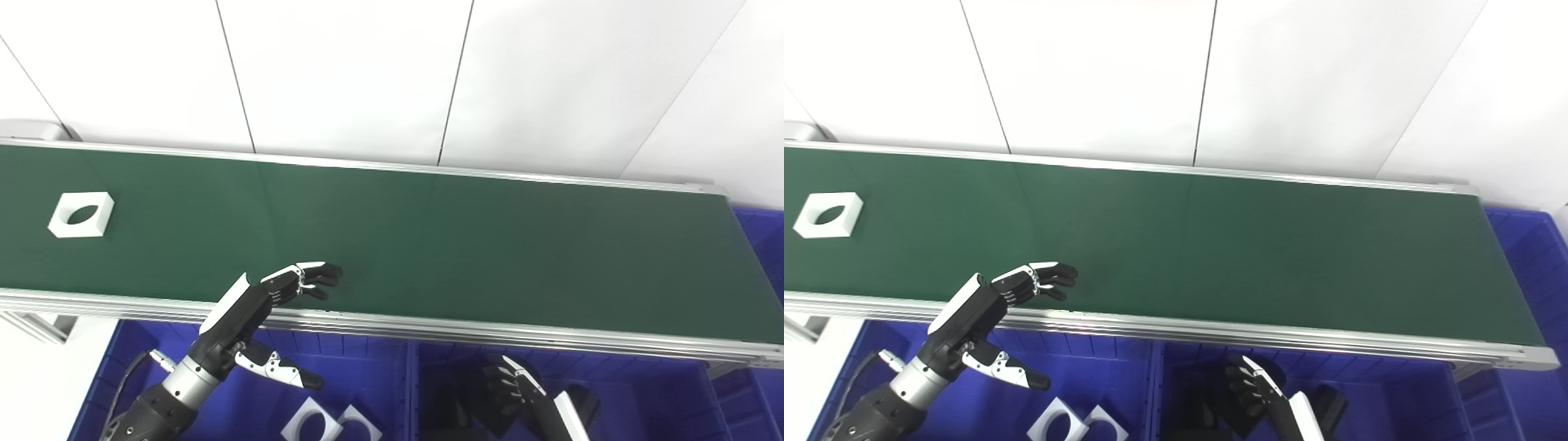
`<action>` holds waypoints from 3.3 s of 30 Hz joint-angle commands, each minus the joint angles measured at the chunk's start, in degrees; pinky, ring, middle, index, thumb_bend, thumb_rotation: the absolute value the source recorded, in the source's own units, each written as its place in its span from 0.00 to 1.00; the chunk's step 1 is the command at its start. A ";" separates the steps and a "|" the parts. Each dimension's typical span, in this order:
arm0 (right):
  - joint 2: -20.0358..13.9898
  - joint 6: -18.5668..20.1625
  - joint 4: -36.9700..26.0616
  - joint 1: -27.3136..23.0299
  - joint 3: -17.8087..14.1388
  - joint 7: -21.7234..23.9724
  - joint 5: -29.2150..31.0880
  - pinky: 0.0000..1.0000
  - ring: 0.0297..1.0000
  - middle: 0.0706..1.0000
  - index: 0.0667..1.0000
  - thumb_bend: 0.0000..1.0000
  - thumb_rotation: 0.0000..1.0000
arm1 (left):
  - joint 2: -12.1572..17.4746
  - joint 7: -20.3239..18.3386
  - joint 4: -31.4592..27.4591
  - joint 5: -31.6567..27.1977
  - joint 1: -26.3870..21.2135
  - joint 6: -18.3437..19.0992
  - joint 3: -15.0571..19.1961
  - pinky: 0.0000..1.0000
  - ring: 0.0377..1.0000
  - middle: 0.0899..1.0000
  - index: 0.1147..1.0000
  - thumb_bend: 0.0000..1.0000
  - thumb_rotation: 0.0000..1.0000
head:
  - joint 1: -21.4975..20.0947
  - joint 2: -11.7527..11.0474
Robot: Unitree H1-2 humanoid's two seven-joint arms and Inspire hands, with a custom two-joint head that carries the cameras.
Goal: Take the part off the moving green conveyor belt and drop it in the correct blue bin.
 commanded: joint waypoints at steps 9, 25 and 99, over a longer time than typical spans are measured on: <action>-0.79 -5.27 1.78 -1.47 -0.49 -0.68 2.00 0.67 0.74 0.79 0.85 0.89 0.21 | 2.42 1.72 -3.67 -0.39 -2.46 -1.65 0.89 0.74 0.81 0.83 0.79 1.00 0.17 | 4.25 -1.86; -2.49 -9.16 6.08 -3.34 -1.77 0.03 5.45 0.70 0.75 0.79 0.86 0.85 0.07 | 5.60 7.55 -3.97 9.44 -7.99 2.47 4.38 0.78 0.85 0.87 0.85 0.92 0.33 | 15.65 -4.44; -6.46 -10.05 6.02 -4.47 -0.06 0.28 12.91 0.66 0.71 0.74 0.84 0.78 0.09 | 24.50 22.76 27.53 39.99 -26.85 19.21 -2.85 1.00 1.00 1.00 0.93 0.98 0.20 | 17.31 -0.34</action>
